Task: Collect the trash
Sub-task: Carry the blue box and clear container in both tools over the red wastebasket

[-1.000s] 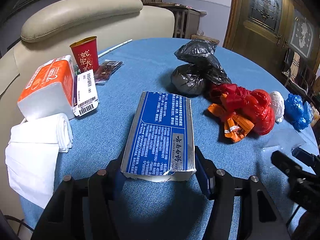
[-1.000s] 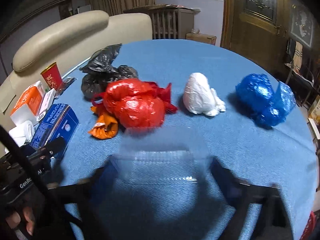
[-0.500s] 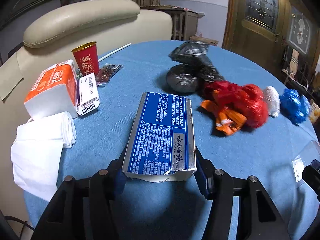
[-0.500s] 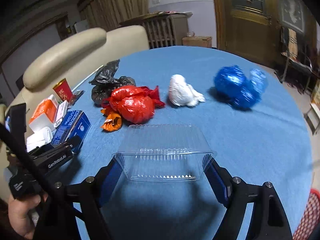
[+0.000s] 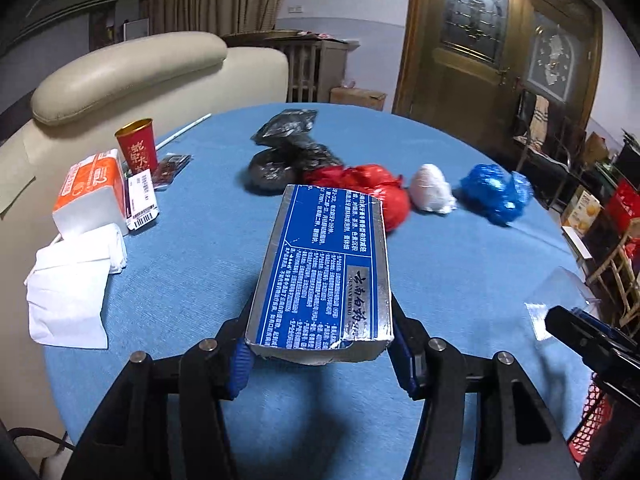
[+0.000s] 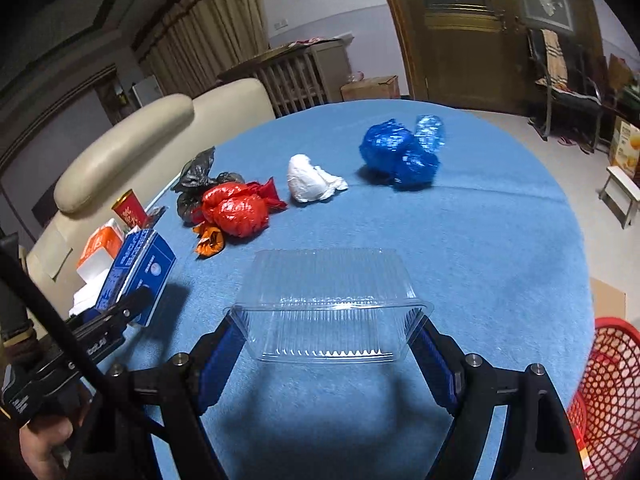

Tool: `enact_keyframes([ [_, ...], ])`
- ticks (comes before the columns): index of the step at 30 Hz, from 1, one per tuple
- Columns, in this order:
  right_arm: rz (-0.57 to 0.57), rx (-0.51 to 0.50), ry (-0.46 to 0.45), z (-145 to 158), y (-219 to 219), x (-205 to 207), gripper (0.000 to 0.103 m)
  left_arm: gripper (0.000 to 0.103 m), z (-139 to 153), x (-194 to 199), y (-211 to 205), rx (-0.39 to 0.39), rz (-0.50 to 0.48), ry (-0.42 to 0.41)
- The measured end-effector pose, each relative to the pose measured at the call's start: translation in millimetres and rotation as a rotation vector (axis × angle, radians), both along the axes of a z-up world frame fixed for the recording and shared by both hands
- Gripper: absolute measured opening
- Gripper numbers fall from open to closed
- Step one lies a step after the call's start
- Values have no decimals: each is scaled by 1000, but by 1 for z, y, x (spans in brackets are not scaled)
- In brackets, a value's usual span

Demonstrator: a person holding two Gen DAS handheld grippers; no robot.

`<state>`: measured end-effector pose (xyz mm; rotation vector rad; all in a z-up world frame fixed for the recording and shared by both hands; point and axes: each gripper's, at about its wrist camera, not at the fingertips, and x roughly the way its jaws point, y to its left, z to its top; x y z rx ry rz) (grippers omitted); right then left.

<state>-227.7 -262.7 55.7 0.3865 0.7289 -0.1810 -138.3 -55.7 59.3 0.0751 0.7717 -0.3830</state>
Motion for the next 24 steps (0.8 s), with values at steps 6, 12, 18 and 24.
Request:
enact_keyframes([
  [6,-19,11,-4,0,-7,-13,83,59,8,-14,-6,-15,-40,-14],
  [12,-35,15,-2,-2,-10,-23,83,59,11,-27,-17,-7,-88,-28],
  [18,-50,13,3,-4,-12,-34,83,59,4,-44,-31,-32,-151,-5],
  [24,-88,19,-9,-2,-23,-51,83,59,-3,-60,-48,-18,-200,5],
])
